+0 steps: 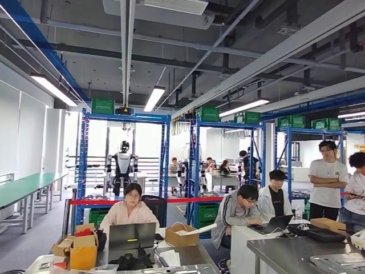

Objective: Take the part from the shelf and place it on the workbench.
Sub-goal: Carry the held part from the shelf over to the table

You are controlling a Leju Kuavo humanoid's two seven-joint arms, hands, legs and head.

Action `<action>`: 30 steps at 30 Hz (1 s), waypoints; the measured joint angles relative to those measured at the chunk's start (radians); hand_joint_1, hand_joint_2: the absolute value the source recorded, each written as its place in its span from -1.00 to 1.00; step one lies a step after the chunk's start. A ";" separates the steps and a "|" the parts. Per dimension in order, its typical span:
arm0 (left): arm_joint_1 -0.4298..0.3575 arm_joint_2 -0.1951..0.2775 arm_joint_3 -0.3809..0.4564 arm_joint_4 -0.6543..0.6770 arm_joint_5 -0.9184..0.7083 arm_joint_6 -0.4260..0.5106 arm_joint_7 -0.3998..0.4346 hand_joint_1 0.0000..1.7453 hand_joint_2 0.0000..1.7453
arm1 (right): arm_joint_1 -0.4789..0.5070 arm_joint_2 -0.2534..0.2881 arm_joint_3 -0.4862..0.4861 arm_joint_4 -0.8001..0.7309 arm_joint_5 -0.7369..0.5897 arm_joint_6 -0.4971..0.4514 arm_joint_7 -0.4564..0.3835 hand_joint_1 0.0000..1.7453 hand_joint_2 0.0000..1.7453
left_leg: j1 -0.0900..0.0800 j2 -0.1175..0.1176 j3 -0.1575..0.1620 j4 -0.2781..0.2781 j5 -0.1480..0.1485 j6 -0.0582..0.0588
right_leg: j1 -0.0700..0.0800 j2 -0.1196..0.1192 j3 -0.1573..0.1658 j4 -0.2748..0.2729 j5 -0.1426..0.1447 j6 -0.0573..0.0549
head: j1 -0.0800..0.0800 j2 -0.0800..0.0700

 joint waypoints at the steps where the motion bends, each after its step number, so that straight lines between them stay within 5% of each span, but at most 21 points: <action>1: 0.001 0.001 0.000 0.000 0.000 0.000 0.000 -1.00 1.00 | 0.001 0.000 0.000 0.001 0.000 0.000 0.001 1.00 1.00 | 0.003 0.000 0.006 -0.041 0.042 -0.006 | -0.003 0.001 0.010 0.004 -0.010 0.004 | 0.000 0.000; 3: 0.002 0.001 0.000 0.000 0.000 0.000 -0.001 -1.00 1.00 | 0.002 -0.001 0.000 0.004 -0.002 0.000 0.004 1.00 1.00 | 0.008 0.001 0.038 -0.147 0.114 -0.017 | -0.009 0.001 0.029 0.015 -0.033 0.016 | 0.000 0.000; 4: 0.001 0.001 0.000 0.000 0.000 0.000 -0.001 -1.00 1.00 | 0.003 -0.001 0.000 0.006 -0.002 0.000 0.003 1.00 1.00 | 0.007 0.002 0.051 -0.185 0.128 -0.013 | -0.010 0.001 0.031 0.022 -0.043 0.023 | 0.000 0.000; 9: 0.006 0.004 0.000 0.000 0.001 0.001 0.005 -1.00 1.00 | 0.009 -0.016 -0.004 0.008 -0.002 0.004 -0.017 1.00 1.00 | 0.001 0.003 0.069 -0.209 0.110 0.036 | -0.012 0.001 0.020 0.060 -0.072 0.047 | 0.000 0.000; 11: 0.006 0.008 0.000 0.000 0.002 0.001 0.010 -1.00 1.00 | 0.010 -0.021 -0.006 0.007 -0.002 0.004 -0.020 1.00 1.00 | 0.001 0.003 0.081 -0.211 0.102 0.044 | -0.017 0.000 -0.031 0.154 -0.103 0.058 | 0.000 0.000; 13: 0.006 0.012 0.000 0.000 0.002 0.001 0.012 -1.00 1.00 | 0.013 -0.026 -0.007 0.006 -0.002 0.004 -0.022 1.00 1.00 | -0.001 0.003 0.092 -0.211 0.090 0.048 | -0.021 0.000 -0.118 0.287 -0.144 0.064 | 0.000 0.000; 15: 0.008 0.014 0.000 0.000 0.002 0.002 0.016 -1.00 1.00 | 0.018 -0.031 -0.008 0.007 -0.001 0.005 -0.022 1.00 1.00 | -0.003 0.002 0.109 -0.211 0.077 0.049 | -0.022 0.000 -0.171 0.331 -0.134 0.061 | 0.000 0.000; 18: 0.009 0.014 -0.001 0.000 0.002 0.002 0.021 -1.00 1.00 | 0.021 -0.034 -0.013 0.006 0.000 0.006 -0.025 1.00 1.00 | -0.004 0.000 0.140 -0.214 0.056 0.045 | -0.011 -0.001 -0.131 0.167 -0.011 0.042 | 0.000 0.000; 19: 0.008 0.013 -0.001 0.000 0.002 0.002 0.022 -1.00 1.00 | 0.022 -0.035 -0.014 0.006 0.001 0.006 -0.027 1.00 1.00 | -0.003 -0.001 0.147 -0.217 0.051 0.041 | -0.005 -0.001 -0.113 0.113 0.007 0.032 | 0.000 0.000; 24: 0.011 0.014 -0.001 0.000 0.002 0.002 0.027 -1.00 1.00 | 0.027 -0.037 -0.019 0.003 0.004 0.006 -0.030 1.00 1.00 | -0.004 0.002 0.168 -0.211 0.044 0.019 | -0.002 -0.002 -0.066 0.037 0.020 0.009 | 0.001 0.000; 26: 0.008 0.015 -0.001 0.000 0.002 0.002 0.026 -1.00 1.00 | 0.026 -0.037 -0.019 0.002 0.004 0.006 -0.031 1.00 1.00 | -0.004 0.003 0.135 -0.142 0.013 0.016 | -0.007 -0.003 -0.047 0.028 0.017 0.005 | 0.001 0.000; 28: 0.008 0.017 -0.001 0.000 0.002 0.002 0.028 -1.00 1.00 | 0.028 -0.037 -0.019 0.002 0.004 0.006 -0.031 1.00 1.00 | -0.005 0.003 0.061 -0.025 -0.034 0.010 | -0.007 -0.003 -0.038 0.028 0.007 0.001 | 0.002 0.000; 30: 0.012 0.019 -0.001 0.000 0.002 0.003 0.030 -1.00 1.00 | 0.034 -0.037 -0.018 0.002 0.004 0.007 -0.031 1.00 1.00 | -0.004 0.003 0.008 0.027 -0.039 0.005 | -0.007 0.000 -0.027 0.028 -0.004 0.000 | 0.002 0.000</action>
